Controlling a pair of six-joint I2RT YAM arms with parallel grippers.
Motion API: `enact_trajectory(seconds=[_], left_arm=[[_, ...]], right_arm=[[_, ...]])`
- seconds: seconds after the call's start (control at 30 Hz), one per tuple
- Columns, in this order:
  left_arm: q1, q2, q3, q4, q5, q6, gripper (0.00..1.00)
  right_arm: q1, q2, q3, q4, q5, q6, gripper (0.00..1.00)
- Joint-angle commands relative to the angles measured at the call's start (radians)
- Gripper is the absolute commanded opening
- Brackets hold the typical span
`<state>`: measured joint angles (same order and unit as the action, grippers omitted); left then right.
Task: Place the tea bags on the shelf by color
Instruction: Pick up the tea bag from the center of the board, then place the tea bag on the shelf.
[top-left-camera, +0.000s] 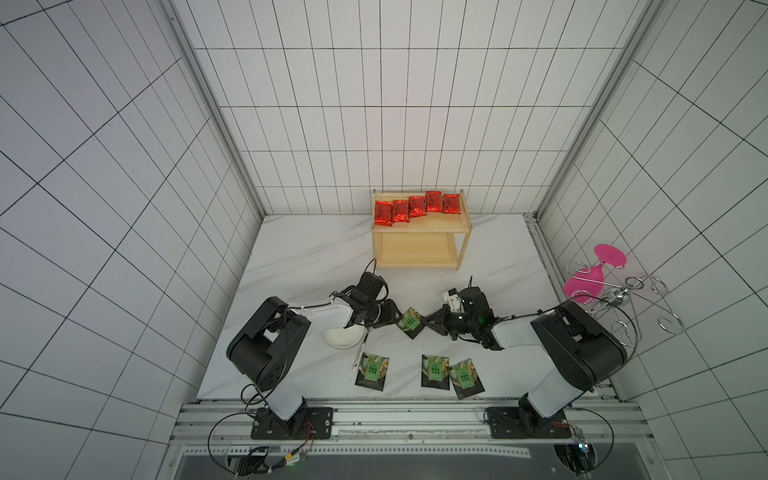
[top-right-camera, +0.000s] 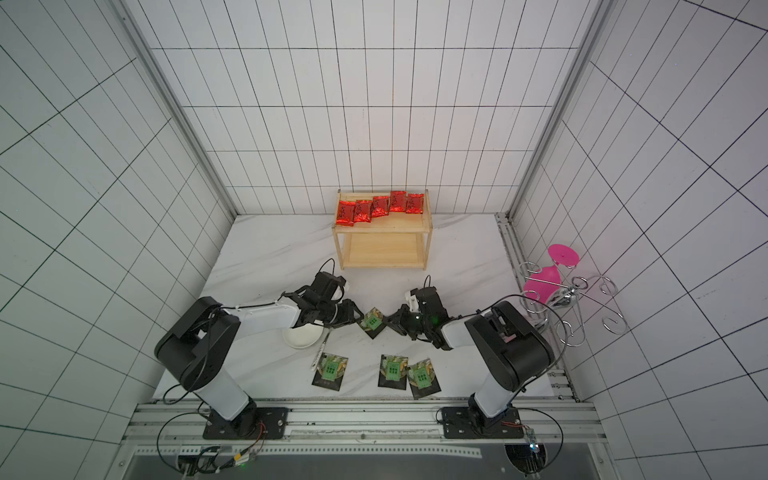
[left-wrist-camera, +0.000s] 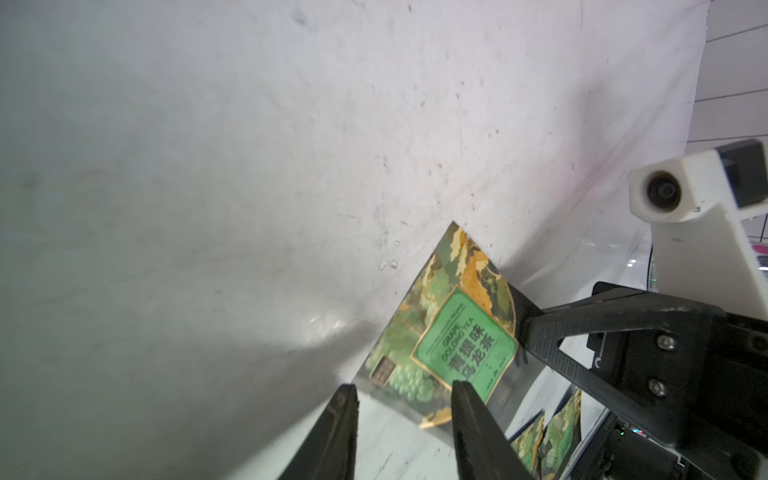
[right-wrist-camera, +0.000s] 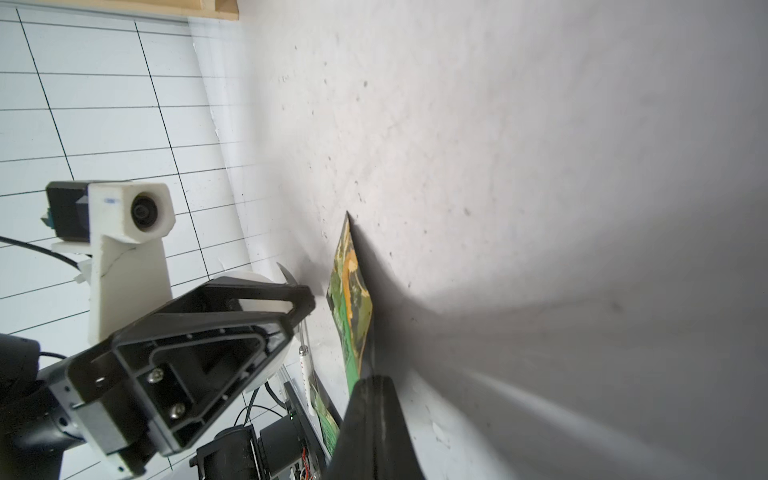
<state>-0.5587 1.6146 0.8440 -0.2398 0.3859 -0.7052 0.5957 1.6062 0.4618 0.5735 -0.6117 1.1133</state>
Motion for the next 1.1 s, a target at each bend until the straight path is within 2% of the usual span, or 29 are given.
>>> enact_trajectory(seconds=[0.0, 0.17, 0.27, 0.33, 0.5, 0.7, 1.07], left_arm=[[0.1, -0.162, 0.109, -0.191, -0.031, 0.027, 0.43], [0.269, -0.325, 0.172, -0.326, -0.013, 0.074, 0.47], [0.328, -0.387, 0.18, -0.344, 0.012, 0.089, 0.47], [0.345, -0.412, 0.179, -0.358, 0.016, 0.092, 0.48], [0.35, -0.453, 0.158, -0.363, 0.001, 0.095, 0.48], [0.354, -0.493, 0.118, -0.358, -0.051, 0.104, 0.48], [0.356, -0.527, 0.096, -0.355, -0.087, 0.104, 0.49]], right_arm=[[-0.001, -0.105, 0.003, 0.005, 0.129, 0.006, 0.0], [0.042, -0.146, 0.044, 0.161, 0.408, 0.014, 0.0], [0.082, -0.089, 0.077, 0.34, 0.581, -0.009, 0.0], [0.101, -0.022, 0.138, 0.403, 0.647, -0.034, 0.0], [0.124, 0.248, 0.341, 0.602, 0.712, -0.014, 0.0], [0.138, 0.453, 0.538, 0.595, 0.755, -0.019, 0.0], [0.152, 0.608, 0.698, 0.512, 0.734, 0.001, 0.02]])
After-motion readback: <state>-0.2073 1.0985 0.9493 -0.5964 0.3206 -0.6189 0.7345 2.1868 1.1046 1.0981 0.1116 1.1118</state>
